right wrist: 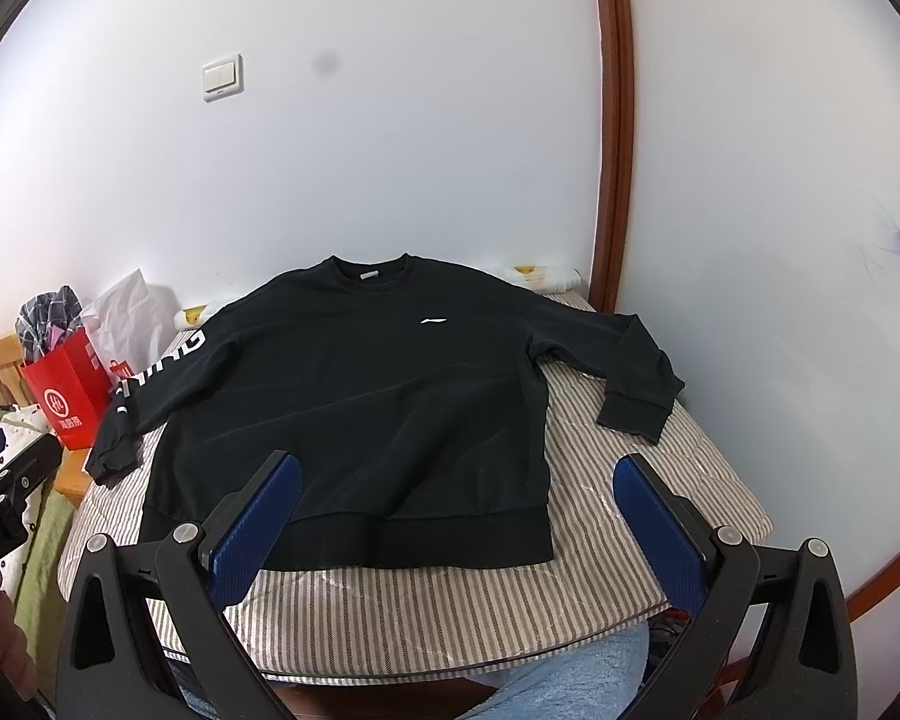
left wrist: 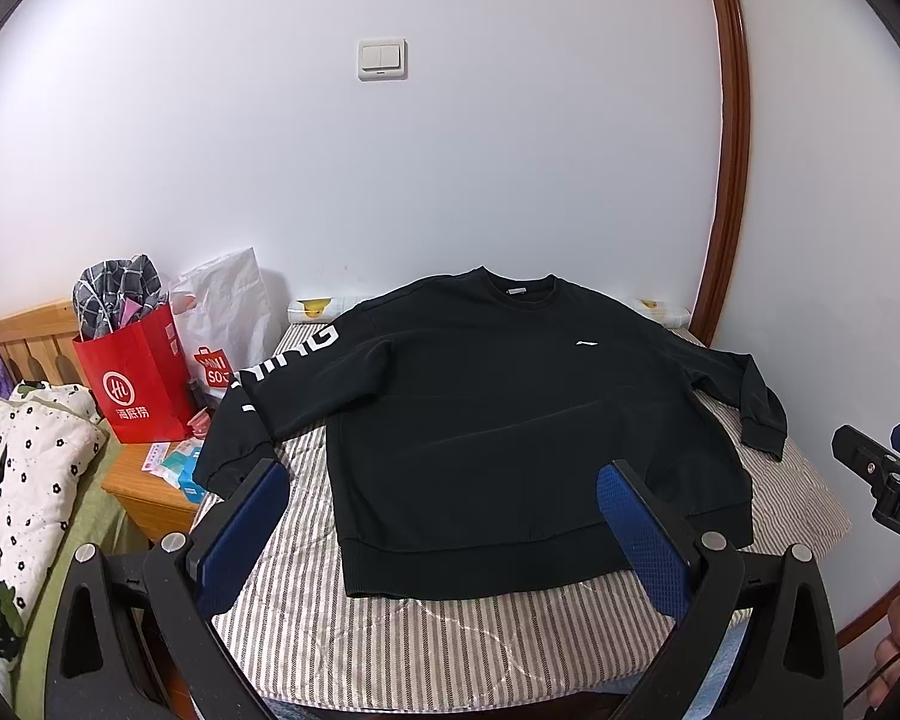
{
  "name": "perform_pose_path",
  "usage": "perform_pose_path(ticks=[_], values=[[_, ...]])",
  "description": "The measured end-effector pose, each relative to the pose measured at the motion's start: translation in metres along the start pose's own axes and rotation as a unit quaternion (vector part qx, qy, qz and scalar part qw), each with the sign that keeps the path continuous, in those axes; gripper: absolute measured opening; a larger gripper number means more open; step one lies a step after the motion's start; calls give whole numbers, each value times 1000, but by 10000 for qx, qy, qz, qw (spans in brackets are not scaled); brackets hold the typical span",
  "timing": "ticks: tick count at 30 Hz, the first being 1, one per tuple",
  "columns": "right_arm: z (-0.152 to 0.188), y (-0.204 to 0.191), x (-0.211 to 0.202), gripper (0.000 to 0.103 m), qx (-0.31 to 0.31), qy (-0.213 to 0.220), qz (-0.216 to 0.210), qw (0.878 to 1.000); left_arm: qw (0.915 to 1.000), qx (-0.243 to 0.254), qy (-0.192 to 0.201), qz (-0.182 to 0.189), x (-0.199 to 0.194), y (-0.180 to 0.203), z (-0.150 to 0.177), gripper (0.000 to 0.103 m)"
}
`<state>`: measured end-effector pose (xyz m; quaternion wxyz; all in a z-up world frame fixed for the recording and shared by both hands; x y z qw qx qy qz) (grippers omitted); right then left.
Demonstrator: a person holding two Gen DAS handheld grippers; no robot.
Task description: Fold small clothes
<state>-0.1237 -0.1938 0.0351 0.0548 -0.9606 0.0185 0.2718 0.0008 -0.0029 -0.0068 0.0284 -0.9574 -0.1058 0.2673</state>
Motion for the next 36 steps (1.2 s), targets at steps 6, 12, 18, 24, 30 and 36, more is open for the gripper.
perform_pose_path(ticks=[6, 12, 18, 24, 30, 36], values=[[0, 0, 0, 102, 1, 2, 17, 10000, 10000, 0, 2, -7, 0, 0, -1, 103], [-1, 0, 0, 102, 3, 2, 41, 10000, 10000, -6, 7, -4, 0, 0, 0, 103], [-2, 1, 0, 102, 6, 8, 48, 10000, 10000, -1, 17, 17, 1, 0, -1, 103], [-2, 2, 2, 102, 4, 42, 65, 10000, 10000, 76, 11, -44, 12, 3, -3, 103], [4, 2, 23, 102, -31, -73, 118, 9999, 9987, 61, -443, -254, 67, -10, 10, 103], [13, 4, 69, 102, 64, -290, 63, 9995, 9933, -45, -955, -651, 136, -41, 25, 103]])
Point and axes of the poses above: each gripper's, at about its wrist camera, not at the fingertips, and x roughly the way its jaws point, y to its right, z to its underside, the point moved 1 cm from there along x, roughly the way its jaws point, and after that the axes turned 13 degrees about -z, right-handed, at the moved point
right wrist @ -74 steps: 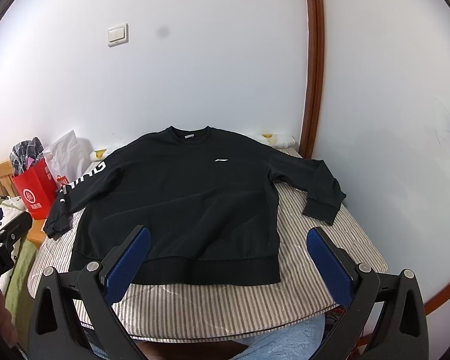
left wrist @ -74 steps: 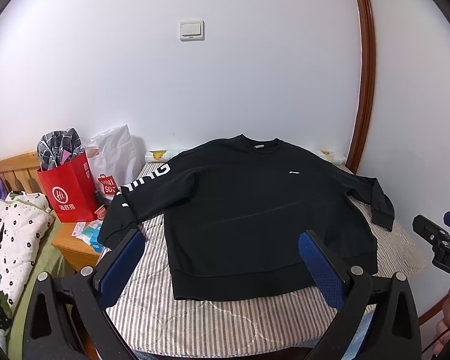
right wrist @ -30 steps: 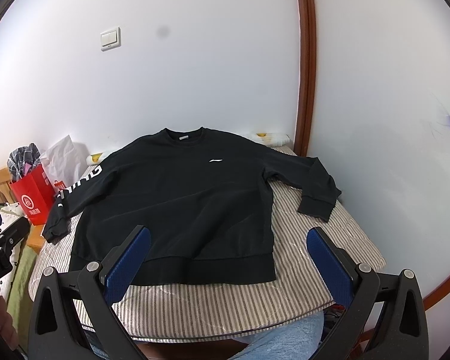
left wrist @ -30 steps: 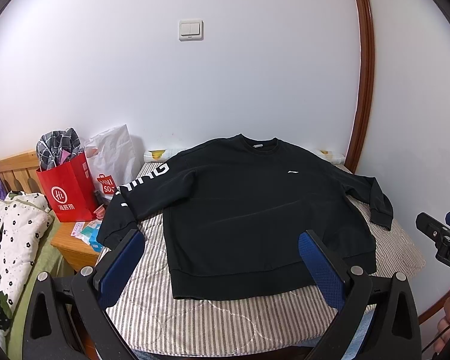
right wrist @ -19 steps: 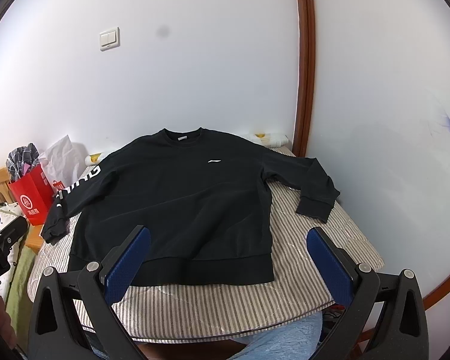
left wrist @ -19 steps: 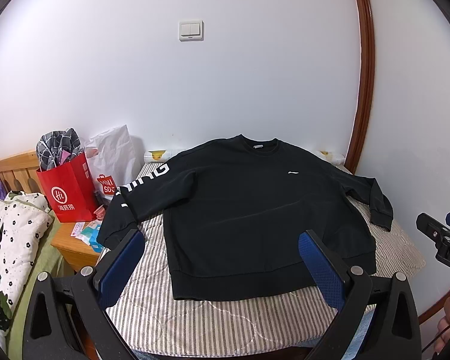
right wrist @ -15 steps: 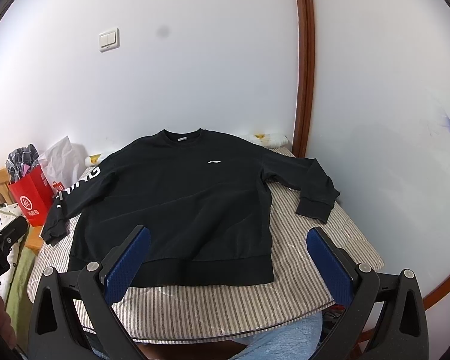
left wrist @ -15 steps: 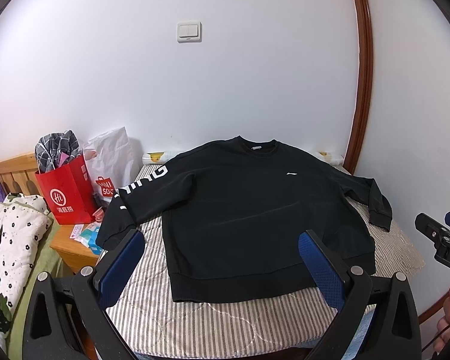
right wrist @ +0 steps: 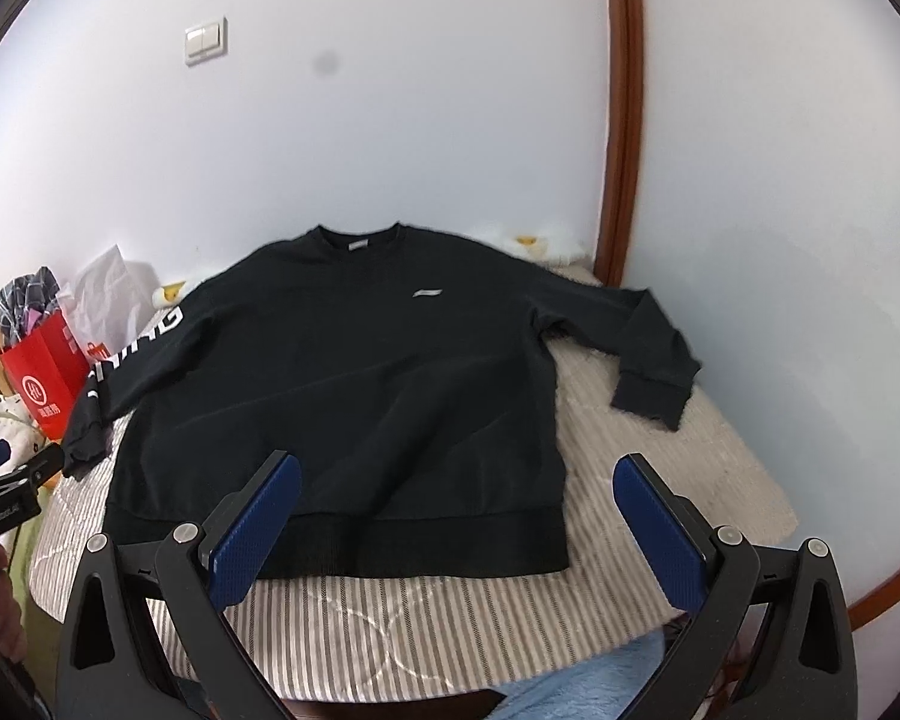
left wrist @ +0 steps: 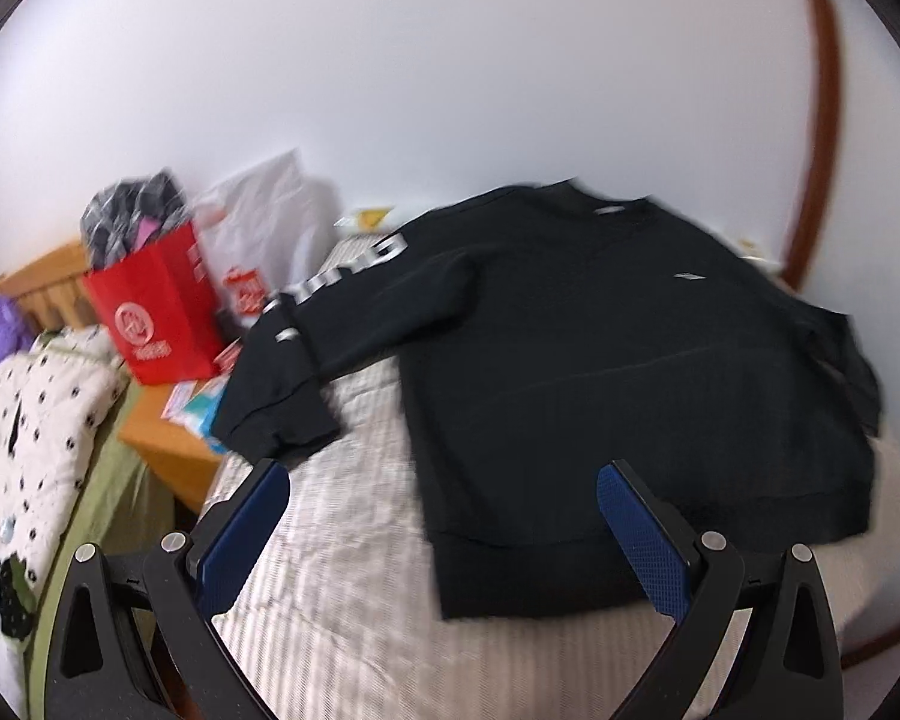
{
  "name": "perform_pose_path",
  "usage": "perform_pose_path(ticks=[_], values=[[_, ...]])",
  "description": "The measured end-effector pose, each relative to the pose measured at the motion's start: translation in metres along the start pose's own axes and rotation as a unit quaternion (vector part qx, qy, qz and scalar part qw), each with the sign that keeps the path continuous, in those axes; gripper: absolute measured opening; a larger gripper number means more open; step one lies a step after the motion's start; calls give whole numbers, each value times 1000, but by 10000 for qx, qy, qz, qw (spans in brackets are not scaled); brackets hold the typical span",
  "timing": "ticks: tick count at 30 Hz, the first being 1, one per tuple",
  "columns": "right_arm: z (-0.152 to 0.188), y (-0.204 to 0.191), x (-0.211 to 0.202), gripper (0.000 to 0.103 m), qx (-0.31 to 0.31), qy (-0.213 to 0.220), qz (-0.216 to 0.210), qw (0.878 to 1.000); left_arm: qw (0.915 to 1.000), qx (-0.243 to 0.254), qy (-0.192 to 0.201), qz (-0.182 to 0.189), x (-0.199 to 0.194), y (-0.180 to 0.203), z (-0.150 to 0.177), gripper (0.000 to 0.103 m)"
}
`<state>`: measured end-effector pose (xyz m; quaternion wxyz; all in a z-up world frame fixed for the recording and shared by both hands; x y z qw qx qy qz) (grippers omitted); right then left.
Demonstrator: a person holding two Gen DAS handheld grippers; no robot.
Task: Fold small clothes
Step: 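Reach the left gripper to the cuff of the white-lettered sleeve and grasp it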
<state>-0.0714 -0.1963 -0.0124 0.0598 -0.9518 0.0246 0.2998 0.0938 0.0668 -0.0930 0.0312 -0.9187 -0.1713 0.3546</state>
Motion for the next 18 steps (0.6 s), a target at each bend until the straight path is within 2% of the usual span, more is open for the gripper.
perform_pose_path(ticks=[2, 8, 14, 18], values=[[4, 1, 18, 102, 53, -81, -43, 9999, 9998, -104, -174, -37, 26, -13, 1, 102], [14, -1, 68, 102, 64, -389, -114, 9992, 9985, -207, -496, -37, 89, -41, 6, 92], [13, -7, 105, 102, 25, -675, -116, 9976, 9978, -178, -636, 22, 127, -42, 0, 88], [13, -12, 125, 102, -86, -874, -92, 9961, 9969, -109, -743, -214, 152, -42, -6, 86]])
Point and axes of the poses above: each gripper's, at about its wrist camera, not at the fingertips, and x roughly the way its jaws point, y to its right, z to its underside, the point moved 1 cm from there along x, roughly the way its jaws point, and after that the axes turned 13 degrees about -z, right-handed, at the moved point
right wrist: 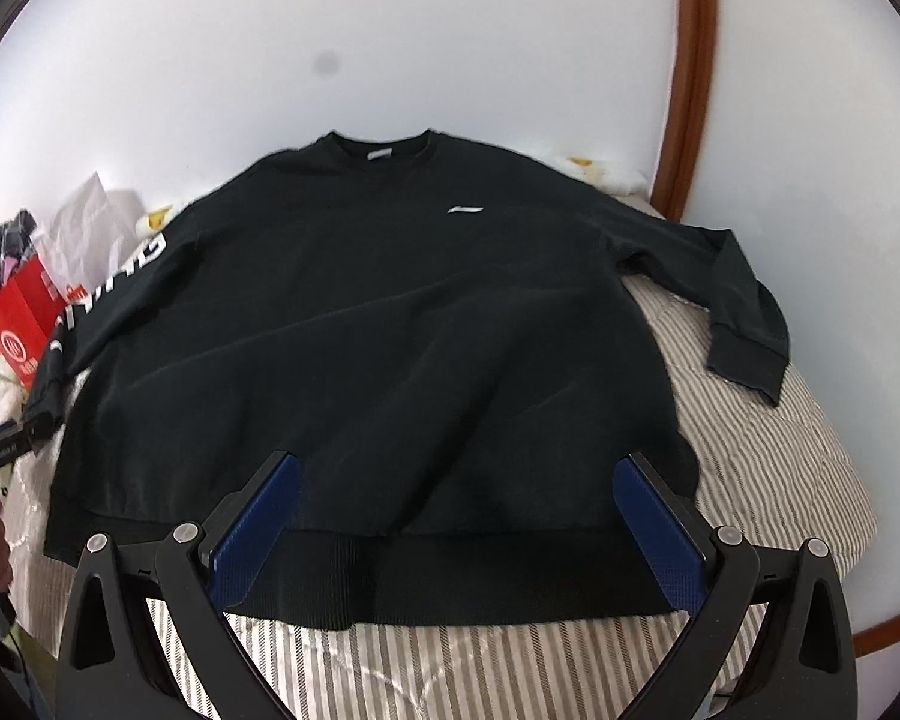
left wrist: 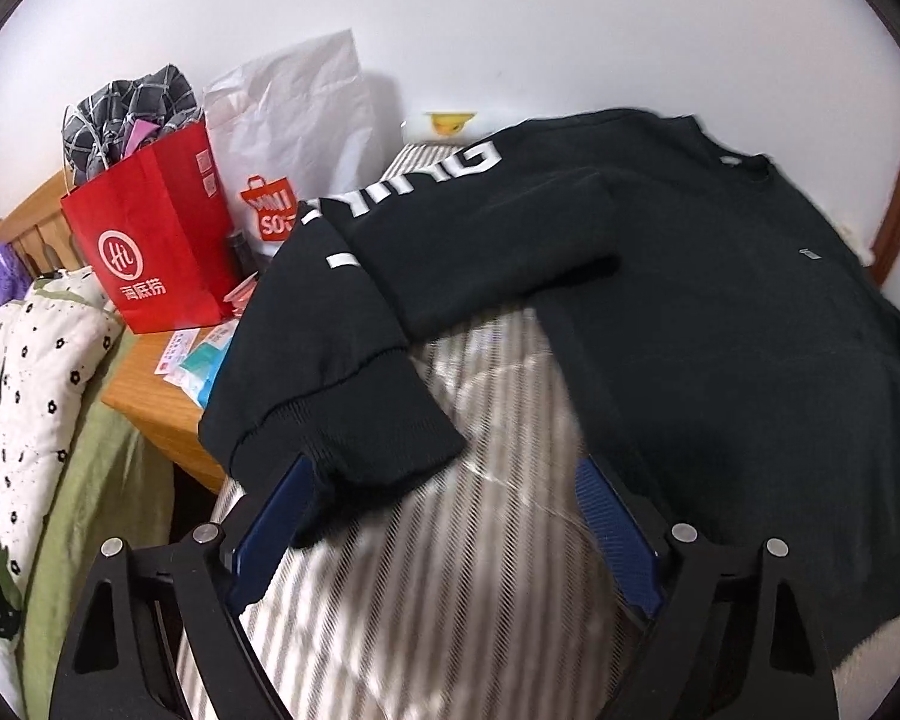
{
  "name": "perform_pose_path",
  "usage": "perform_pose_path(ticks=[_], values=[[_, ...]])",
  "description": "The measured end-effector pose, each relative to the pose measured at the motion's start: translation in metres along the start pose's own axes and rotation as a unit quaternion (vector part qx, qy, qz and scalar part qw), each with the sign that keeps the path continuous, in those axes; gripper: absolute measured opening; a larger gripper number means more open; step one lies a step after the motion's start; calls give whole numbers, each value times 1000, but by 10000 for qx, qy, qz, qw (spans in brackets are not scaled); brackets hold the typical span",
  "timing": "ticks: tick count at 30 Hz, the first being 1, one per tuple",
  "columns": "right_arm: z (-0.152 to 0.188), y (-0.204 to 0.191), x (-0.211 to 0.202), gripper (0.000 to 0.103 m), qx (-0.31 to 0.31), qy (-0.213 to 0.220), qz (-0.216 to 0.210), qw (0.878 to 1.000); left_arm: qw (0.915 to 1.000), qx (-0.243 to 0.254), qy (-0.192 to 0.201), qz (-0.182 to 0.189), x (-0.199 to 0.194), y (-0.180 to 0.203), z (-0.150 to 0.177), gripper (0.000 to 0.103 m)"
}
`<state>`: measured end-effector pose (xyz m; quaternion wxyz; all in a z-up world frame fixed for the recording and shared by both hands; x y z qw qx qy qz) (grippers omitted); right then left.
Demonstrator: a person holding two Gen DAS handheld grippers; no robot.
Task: Fold small clothes
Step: 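Reach the left gripper to the cuff of the white-lettered sleeve and grasp it, then carry the held sleeve across the chest with the left gripper and release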
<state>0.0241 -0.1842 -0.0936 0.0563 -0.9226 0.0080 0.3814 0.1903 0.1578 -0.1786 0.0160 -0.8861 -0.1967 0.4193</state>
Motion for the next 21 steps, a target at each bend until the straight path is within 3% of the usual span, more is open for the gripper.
perform_pose_path(ticks=[4, 6, 10, 12, 14, 17, 21], values=[[-5, -6, 16, 102, -101, -157, 118, 9998, 9994, -23, -138, -303, 21, 0, -6, 80], [-8, -7, 23, 102, -126, -222, 159, 9995, 9988, -98, -156, -453, 29, -3, -7, 69], [-14, -8, 33, 102, -196, -318, 243, 9990, 9983, -145, -210, -517, 39, -4, -9, 62], [-17, -8, 37, 102, -223, -365, 281, 9987, 9974, 14, -184, -700, 39, 0, -11, 36], [-20, -7, 41, 102, -237, -401, 299, 9985, 9968, -50, -243, -758, 40, -5, -17, 19], [-25, -2, 43, 102, -257, -422, 306, 9983, 9976, -307, -397, -476, 38, -16, -29, 15], [-30, 7, 45, 102, -189, -395, 246, 9987, 9986, -359, -204, -345, 15, -13, -52, 14]])
Point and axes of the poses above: each gripper's, at about its wrist camera, not at the fingertips, and x roughly the way its jaws point, y to its right, z to its underside, the point moved 1 cm from there along x, roughly the way its jaws point, and after that the axes turned 13 degrees about -z, right-handed, at the moved point
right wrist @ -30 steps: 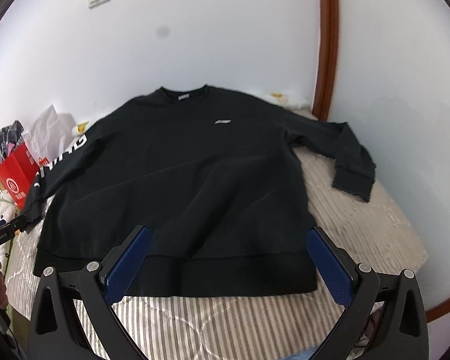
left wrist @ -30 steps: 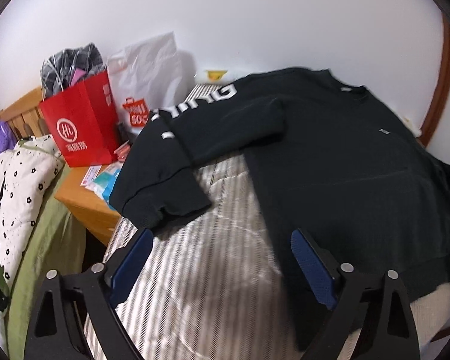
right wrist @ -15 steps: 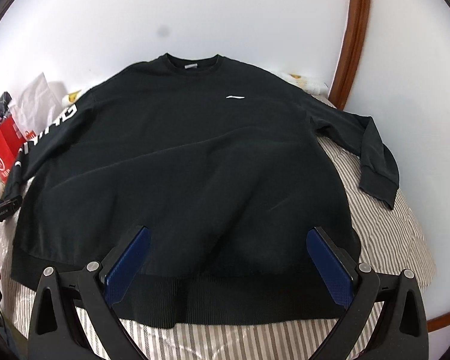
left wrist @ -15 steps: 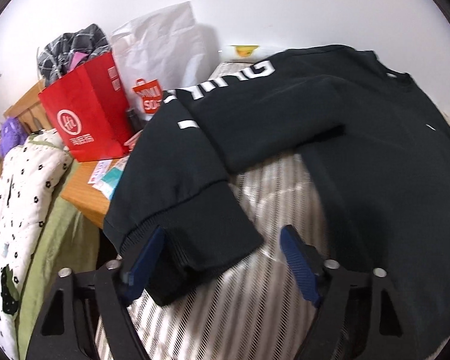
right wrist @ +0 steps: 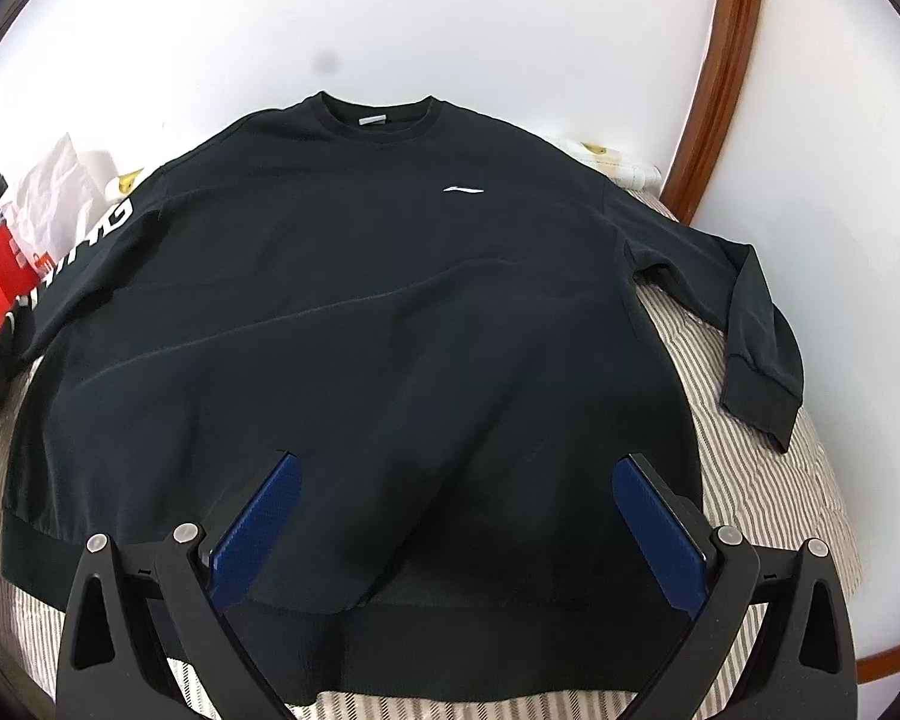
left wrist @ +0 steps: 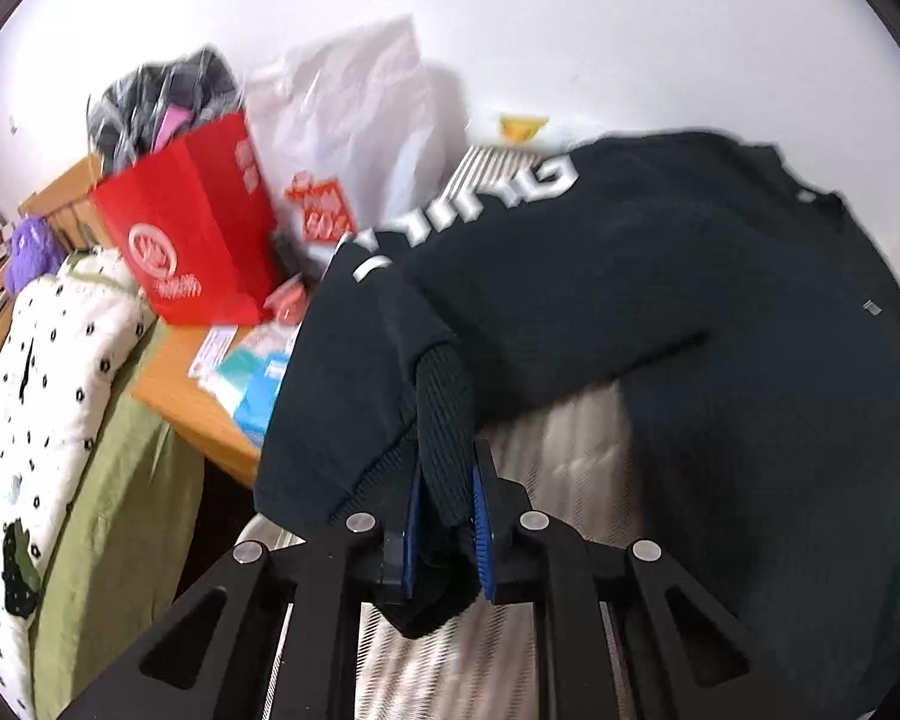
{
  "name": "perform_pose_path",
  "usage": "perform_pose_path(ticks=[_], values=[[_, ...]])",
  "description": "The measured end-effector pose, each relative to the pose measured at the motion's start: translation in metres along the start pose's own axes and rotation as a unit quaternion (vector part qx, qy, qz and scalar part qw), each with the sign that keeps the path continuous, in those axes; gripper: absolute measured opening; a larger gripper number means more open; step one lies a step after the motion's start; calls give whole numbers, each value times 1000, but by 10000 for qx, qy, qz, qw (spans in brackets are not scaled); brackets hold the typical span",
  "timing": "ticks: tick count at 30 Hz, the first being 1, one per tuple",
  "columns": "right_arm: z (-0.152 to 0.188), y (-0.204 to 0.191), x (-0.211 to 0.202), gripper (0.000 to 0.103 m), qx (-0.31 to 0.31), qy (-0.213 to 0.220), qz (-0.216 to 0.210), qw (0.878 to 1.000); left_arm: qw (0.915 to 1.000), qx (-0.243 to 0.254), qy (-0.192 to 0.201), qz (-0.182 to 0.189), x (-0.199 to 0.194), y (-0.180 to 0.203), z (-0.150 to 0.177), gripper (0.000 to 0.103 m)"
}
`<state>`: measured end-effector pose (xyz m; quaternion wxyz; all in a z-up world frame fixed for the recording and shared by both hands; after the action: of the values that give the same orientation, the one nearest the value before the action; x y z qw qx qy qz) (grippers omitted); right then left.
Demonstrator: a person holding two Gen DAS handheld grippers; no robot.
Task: Fold small clothes
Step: 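Carry the held sleeve across the chest with the left gripper and release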
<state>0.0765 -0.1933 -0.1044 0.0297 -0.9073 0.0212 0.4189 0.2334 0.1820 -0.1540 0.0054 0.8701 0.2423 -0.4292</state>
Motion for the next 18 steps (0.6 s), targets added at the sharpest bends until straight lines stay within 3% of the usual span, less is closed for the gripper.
perform_pose_path(ticks=[5, 8, 14, 18], values=[[-7, 20, -3, 102, 126, 122, -80, 9998, 9982, 116, 457, 366, -46, 38, -32, 14], [-10, 36, -7, 102, 241, 211, -93, 9994, 9958, 153, 510, 744, -63, 73, -45, 14], [-8, 70, -10, 102, 567, 252, -166, 9979, 9856, 599, 601, 1462, -88, 172, -49, 14], [1, 88, -13, 102, 591, 238, -29, 9980, 9785, 909, 671, 1727, -102, 226, -44, 14]])
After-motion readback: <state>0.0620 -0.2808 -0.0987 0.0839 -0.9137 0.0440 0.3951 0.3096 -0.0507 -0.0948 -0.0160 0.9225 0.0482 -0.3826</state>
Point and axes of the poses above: each gripper's, at about its wrist camera, not at the fingertips, and x roughly the way its jaws point, y to its right, z to its underside, the point moved 1 cm from there along x, roughly the way its jaws point, and after that the axes turned 13 degrees about -z, right-handed, at the moved point
